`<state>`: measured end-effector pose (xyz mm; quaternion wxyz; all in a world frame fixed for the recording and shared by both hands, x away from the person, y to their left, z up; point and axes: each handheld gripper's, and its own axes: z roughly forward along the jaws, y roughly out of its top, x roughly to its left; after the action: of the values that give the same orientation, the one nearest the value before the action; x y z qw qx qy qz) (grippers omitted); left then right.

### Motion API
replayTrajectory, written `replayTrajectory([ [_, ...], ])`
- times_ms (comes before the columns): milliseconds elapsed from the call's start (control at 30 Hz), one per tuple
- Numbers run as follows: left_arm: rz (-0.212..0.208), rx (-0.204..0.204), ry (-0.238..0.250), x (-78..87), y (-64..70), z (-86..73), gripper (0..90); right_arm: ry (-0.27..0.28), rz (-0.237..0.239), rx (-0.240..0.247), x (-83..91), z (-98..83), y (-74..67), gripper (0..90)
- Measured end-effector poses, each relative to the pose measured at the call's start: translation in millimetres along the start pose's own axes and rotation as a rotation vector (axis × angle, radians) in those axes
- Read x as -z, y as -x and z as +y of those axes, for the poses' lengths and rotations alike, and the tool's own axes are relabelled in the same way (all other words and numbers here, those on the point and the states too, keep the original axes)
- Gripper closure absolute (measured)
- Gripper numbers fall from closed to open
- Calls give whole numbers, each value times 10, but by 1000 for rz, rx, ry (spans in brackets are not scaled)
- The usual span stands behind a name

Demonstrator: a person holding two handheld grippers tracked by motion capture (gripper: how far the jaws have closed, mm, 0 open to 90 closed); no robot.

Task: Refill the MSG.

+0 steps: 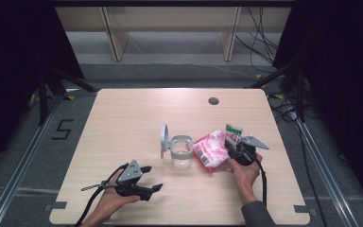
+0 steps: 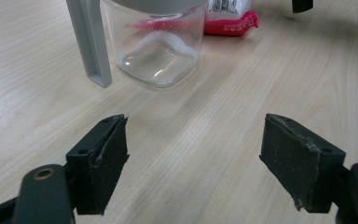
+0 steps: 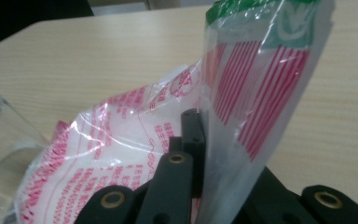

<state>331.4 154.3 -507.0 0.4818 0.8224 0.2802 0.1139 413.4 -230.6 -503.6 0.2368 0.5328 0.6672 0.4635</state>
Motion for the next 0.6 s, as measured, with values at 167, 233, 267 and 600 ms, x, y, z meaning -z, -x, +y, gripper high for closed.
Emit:
replayTrajectory([
  [167,-4,6,-2,-6,4,4,221,60,57,43,123,149,-71,900],
  [233,-7,12,3,-18,12,5,221,88,87,34,173,190,-95,900],
  [267,-11,11,-2,-21,15,6,221,97,97,46,195,217,-111,900],
  [600,-16,20,-1,-70,40,9,227,116,109,121,402,321,-197,900],
])
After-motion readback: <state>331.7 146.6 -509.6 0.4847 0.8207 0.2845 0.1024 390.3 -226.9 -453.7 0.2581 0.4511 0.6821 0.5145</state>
